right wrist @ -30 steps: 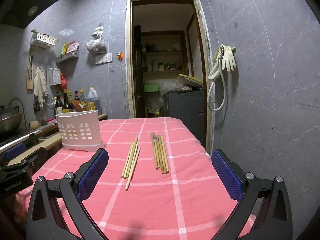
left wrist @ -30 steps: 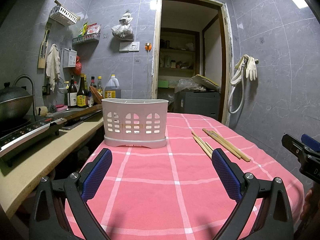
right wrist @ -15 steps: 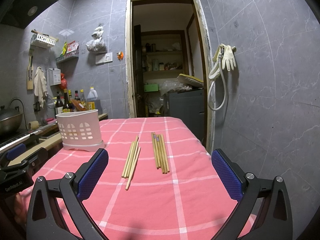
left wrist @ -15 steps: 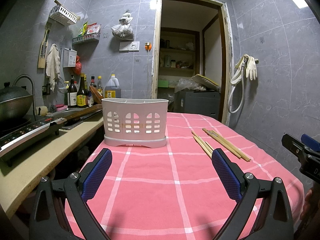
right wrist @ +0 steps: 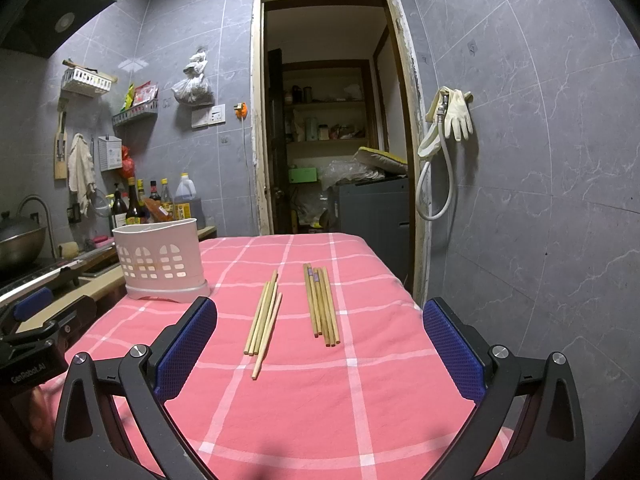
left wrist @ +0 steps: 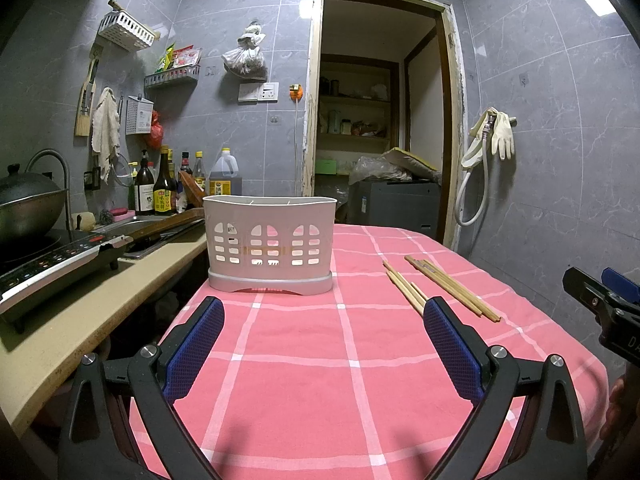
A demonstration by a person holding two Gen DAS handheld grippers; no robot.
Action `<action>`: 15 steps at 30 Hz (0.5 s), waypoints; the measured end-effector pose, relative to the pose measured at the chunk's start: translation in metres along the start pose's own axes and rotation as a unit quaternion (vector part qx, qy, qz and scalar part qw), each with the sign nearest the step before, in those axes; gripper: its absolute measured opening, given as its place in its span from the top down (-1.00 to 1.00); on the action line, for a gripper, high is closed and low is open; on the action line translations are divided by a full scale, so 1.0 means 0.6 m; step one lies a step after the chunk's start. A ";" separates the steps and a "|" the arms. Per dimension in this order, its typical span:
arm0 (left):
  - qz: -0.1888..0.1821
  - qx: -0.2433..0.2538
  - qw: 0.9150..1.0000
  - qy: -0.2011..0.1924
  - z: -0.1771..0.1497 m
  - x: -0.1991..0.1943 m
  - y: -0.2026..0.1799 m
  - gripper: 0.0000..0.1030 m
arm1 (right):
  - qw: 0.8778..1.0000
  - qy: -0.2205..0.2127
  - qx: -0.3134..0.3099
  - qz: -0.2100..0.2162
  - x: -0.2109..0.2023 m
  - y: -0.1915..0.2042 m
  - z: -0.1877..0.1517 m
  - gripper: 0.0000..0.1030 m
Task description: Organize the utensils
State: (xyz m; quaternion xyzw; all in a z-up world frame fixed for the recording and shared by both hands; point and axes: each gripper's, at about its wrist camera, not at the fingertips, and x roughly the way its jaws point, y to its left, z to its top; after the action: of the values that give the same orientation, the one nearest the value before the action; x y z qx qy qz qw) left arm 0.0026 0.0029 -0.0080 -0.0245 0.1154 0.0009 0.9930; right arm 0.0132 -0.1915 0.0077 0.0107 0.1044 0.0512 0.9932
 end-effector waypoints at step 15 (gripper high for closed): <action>0.003 0.002 1.000 -0.009 -0.017 0.007 0.009 -0.90 | 1.000 0.000 -0.002 0.002 0.001 -0.003 0.003 -1.00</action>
State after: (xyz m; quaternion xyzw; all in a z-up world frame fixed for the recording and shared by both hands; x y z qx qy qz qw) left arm 0.0043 0.0078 -0.0189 -0.0218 0.1066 0.0034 0.9941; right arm 0.0141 -0.1932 0.0092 0.0091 0.1040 0.0534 0.9931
